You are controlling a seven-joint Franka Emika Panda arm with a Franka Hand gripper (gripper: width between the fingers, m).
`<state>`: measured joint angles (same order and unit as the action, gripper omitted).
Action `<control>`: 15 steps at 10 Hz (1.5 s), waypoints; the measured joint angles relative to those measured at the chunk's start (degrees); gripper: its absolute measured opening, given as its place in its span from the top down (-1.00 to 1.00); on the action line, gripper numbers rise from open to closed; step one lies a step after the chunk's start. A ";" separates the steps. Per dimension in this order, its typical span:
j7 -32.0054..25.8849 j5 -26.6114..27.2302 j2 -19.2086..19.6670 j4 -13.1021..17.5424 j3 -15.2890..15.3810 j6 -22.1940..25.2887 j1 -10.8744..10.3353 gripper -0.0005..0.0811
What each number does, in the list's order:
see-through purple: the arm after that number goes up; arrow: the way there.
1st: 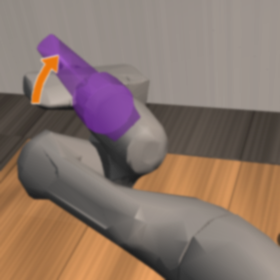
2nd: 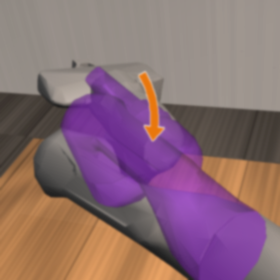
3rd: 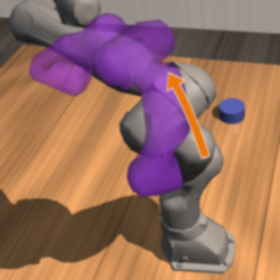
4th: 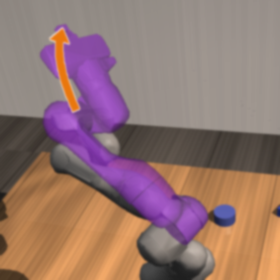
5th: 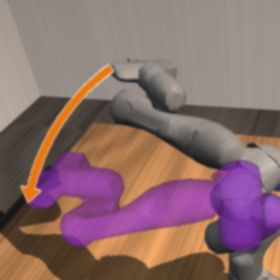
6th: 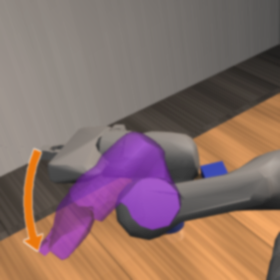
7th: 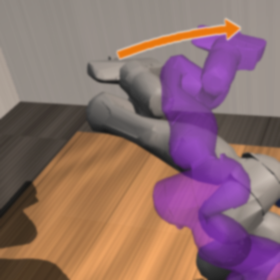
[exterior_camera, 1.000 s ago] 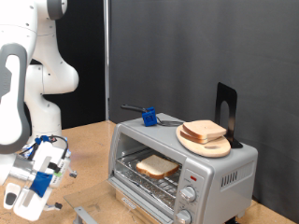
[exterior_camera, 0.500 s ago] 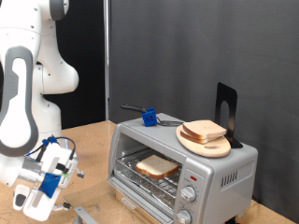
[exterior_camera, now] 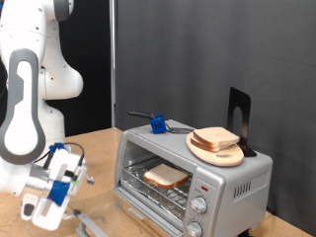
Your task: Make a piece of toast with the oven
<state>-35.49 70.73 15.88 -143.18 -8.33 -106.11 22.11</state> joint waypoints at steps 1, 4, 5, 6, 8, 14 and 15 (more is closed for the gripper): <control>1.93 -1.04 -1.36 -0.04 -0.18 3.25 0.30 -0.99; 6.84 -2.33 -6.24 -0.85 -0.36 9.69 0.64 -0.99; 8.07 -2.34 -8.15 -1.43 -0.30 10.69 0.63 -0.99; 9.32 -2.09 -10.17 -2.08 -0.11 11.26 0.60 -0.99; 12.05 -0.17 -14.39 -3.38 0.68 11.30 0.14 -0.99; 17.94 8.21 -23.01 -6.95 5.75 3.95 -1.65 -0.99; 17.96 8.44 -23.54 -7.25 6.20 3.38 -1.65 -0.99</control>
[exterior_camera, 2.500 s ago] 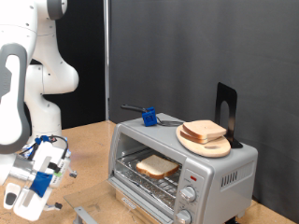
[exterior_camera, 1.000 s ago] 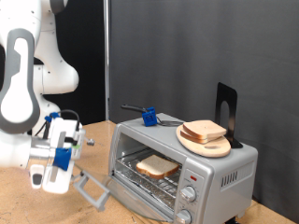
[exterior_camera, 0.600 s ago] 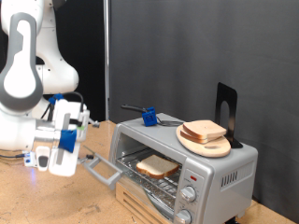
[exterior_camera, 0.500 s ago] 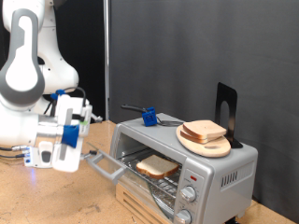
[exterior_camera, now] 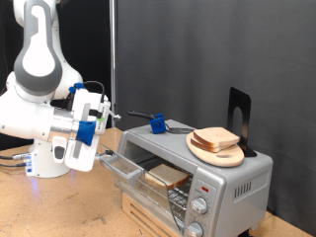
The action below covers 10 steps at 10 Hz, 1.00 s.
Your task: Make a piece of toast with the oven
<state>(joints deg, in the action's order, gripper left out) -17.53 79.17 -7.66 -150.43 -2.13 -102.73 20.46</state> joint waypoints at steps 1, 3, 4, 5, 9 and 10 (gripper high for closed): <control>0.00 0.06 -0.33 -0.16 0.38 -0.13 -0.01 -0.99; -0.44 -0.29 -0.60 -0.26 1.22 1.75 -0.19 -0.99; -1.10 -1.13 -0.65 -0.34 1.55 3.67 -0.34 -0.99; -1.40 -2.52 -0.99 -0.79 1.60 5.36 -0.41 -0.99; -0.62 -8.78 -5.42 -4.72 0.79 7.47 0.49 -0.99; -0.03 -10.04 -6.45 -5.05 -0.27 7.87 1.63 -0.99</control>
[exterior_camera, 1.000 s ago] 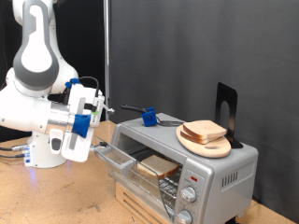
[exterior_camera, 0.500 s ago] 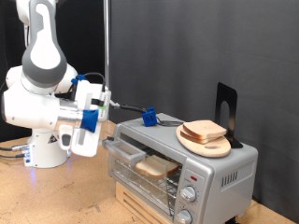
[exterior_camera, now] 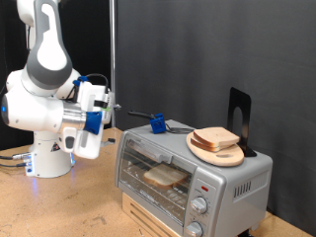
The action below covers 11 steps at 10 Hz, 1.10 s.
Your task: Make a piece of toast with the oven
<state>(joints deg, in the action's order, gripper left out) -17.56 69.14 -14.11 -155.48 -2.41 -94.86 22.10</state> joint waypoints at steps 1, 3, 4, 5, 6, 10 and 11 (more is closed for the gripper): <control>0.53 -0.28 -0.90 -0.04 -1.16 -0.03 1.22 -0.99; 2.51 -0.26 -2.01 1.14 -3.09 -0.29 3.28 -0.99; 2.97 -0.26 -2.20 1.80 -3.57 -0.29 3.75 -0.99; 2.96 -0.27 -2.18 1.62 -3.52 -0.18 3.67 -0.99; 2.96 -1.17 -1.76 1.82 -3.73 1.79 3.69 -0.99; 3.08 -6.75 9.45 11.05 -6.74 13.59 4.20 -0.99; 2.57 -6.78 12.46 13.24 -6.70 13.34 4.19 -0.99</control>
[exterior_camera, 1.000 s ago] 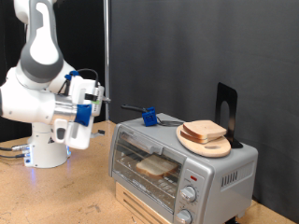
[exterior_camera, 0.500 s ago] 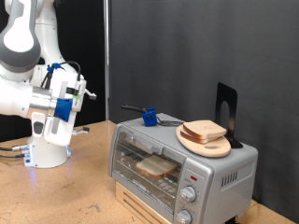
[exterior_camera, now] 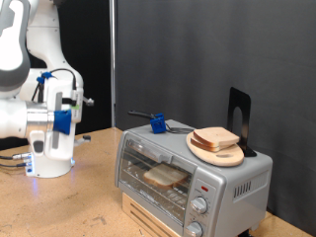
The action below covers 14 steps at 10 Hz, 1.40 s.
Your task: Make a piece of toast with the oven
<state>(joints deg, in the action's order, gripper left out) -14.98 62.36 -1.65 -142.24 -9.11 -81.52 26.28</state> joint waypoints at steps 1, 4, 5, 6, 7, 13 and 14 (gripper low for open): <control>-0.41 0.29 2.55 1.78 0.14 -1.34 -0.04 -0.99; -3.33 5.04 8.43 5.40 1.12 -7.50 -0.30 -0.99; -3.22 4.64 8.42 5.35 1.12 -7.16 -0.29 -0.99; -2.83 4.38 8.54 5.50 1.09 -6.12 -0.23 -0.99; -2.52 4.36 8.98 6.18 1.04 -5.71 -0.21 -0.99; -1.12 8.55 18.15 17.44 1.15 -7.52 -0.20 -0.99; -1.12 10.57 20.00 19.01 1.66 -9.34 -0.31 -0.99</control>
<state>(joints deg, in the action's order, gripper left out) -16.10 72.93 18.35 -123.23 -7.45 -90.86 25.98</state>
